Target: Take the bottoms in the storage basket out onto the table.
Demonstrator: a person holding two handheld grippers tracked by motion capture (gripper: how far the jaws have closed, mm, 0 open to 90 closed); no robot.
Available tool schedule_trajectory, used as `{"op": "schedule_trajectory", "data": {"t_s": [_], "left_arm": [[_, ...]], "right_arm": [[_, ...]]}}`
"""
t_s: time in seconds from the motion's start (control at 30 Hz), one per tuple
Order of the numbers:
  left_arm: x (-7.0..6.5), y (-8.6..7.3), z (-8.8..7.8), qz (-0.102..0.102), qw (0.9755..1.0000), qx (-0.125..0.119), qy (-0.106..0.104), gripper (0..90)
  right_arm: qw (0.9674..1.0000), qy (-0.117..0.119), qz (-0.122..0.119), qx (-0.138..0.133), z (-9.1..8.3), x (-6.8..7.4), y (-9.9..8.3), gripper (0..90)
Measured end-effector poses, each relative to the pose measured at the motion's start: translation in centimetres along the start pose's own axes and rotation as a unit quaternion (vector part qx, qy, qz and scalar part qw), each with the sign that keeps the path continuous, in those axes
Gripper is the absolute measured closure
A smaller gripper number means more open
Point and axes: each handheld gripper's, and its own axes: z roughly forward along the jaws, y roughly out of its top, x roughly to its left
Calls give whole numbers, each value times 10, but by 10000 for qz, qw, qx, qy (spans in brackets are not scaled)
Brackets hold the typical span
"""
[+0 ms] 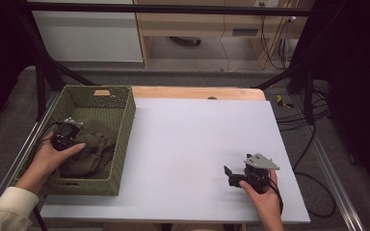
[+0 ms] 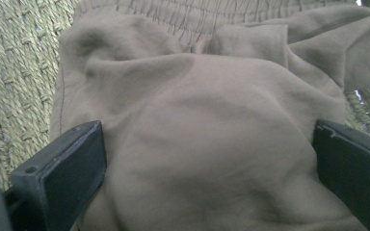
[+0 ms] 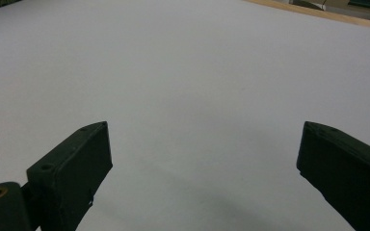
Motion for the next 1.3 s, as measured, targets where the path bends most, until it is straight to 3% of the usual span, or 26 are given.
{"op": "schedule_trajectory", "data": {"t_s": [0.27, 0.57, 0.7, 0.77, 0.8, 1.07, 1.3], "left_arm": [[-4, -3, 9, 109, 9999, 23, 100, 0], [-6, -3, 12, 31, 9999, 143, 75, 5], [-7, -2, 11, 133, 9996, 208, 110, 147], [-7, -2, 10, 144, 9995, 261, 122, 285], [-7, -2, 10, 167, 9993, 294, 143, 285], [0, 2, 1, 187, 9991, 348, 171, 681], [7, 13, -21, 166, 9995, 34, 265, 733]], "right_arm": [[10000, 23, -75, 43, 1, 3, 0, 56], [9999, 39, -119, 72, 2, 4, 0, 57], [9999, 31, -107, 67, 1, 4, 0, 57], [9999, 25, -114, 55, 1, 3, 0, 57], [9999, 25, -114, 55, 1, 3, 0, 57], [9999, 23, -131, 68, 2, 4, 0, 59], [9999, -2, -126, 43, 1, 4, 1, 61]]}}
